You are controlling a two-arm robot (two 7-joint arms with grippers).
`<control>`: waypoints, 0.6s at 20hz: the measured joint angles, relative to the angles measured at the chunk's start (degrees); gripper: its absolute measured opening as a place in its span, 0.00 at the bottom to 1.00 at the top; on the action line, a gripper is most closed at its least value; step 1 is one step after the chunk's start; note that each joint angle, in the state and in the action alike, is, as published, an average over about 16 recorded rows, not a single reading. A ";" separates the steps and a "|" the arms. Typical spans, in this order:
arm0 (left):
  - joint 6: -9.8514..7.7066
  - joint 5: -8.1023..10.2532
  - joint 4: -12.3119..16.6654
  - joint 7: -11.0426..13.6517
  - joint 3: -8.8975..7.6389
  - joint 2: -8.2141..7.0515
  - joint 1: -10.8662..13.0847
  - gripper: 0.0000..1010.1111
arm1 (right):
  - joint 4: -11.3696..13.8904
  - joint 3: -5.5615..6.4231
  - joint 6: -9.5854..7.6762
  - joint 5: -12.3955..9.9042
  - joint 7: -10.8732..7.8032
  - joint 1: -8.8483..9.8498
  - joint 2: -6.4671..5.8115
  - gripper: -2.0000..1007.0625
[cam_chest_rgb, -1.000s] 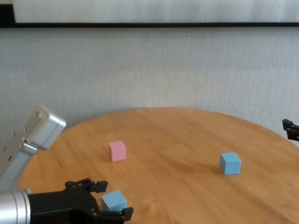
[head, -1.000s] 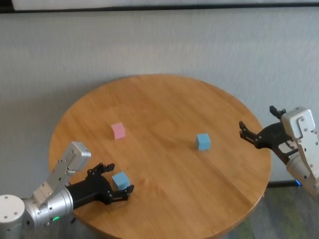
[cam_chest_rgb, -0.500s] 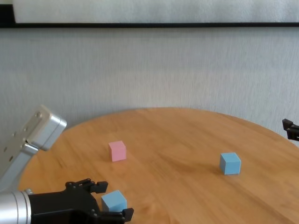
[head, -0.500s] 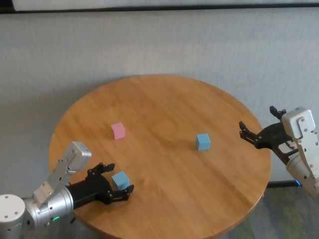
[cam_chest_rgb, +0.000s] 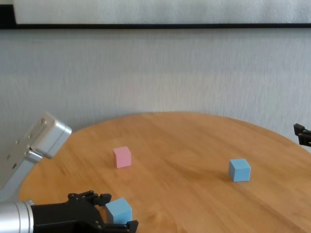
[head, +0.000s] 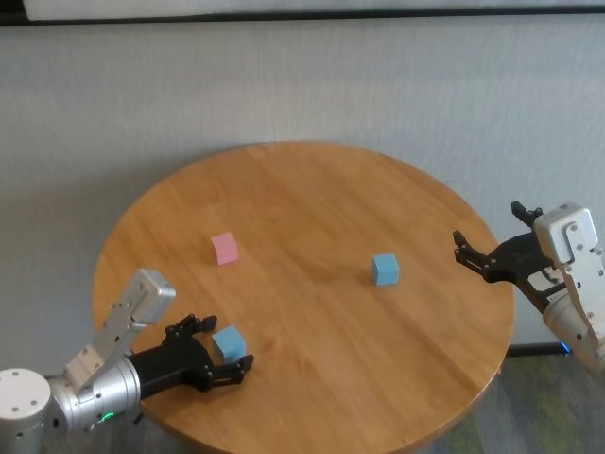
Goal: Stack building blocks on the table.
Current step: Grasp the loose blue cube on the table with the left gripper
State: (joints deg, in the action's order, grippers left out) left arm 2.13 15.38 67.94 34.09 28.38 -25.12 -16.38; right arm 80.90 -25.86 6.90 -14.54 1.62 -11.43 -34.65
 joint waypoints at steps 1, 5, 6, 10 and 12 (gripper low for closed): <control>-0.12 -0.06 0.00 -0.03 0.03 0.00 -0.03 0.94 | 0.00 0.00 0.00 0.00 0.00 0.00 0.00 0.99; -0.50 -0.34 0.04 -0.18 0.14 -0.01 -0.11 0.88 | 0.00 0.00 0.00 0.00 0.00 0.00 0.00 0.99; -0.59 -0.41 0.06 -0.23 0.16 -0.02 -0.12 0.86 | 0.00 0.00 0.00 0.00 0.00 0.00 0.00 0.99; -0.47 -0.73 0.25 -0.43 0.17 -0.09 -0.08 0.75 | 0.00 0.00 0.00 0.00 0.00 0.00 0.00 0.99; -0.36 -0.85 0.37 -0.54 0.12 -0.11 0.00 0.68 | 0.00 0.00 0.00 0.00 0.00 0.00 0.00 0.99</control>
State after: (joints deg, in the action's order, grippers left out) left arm 1.78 14.53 68.31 33.55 28.50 -25.24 -16.38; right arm 80.90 -25.86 6.90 -14.54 1.62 -11.43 -34.65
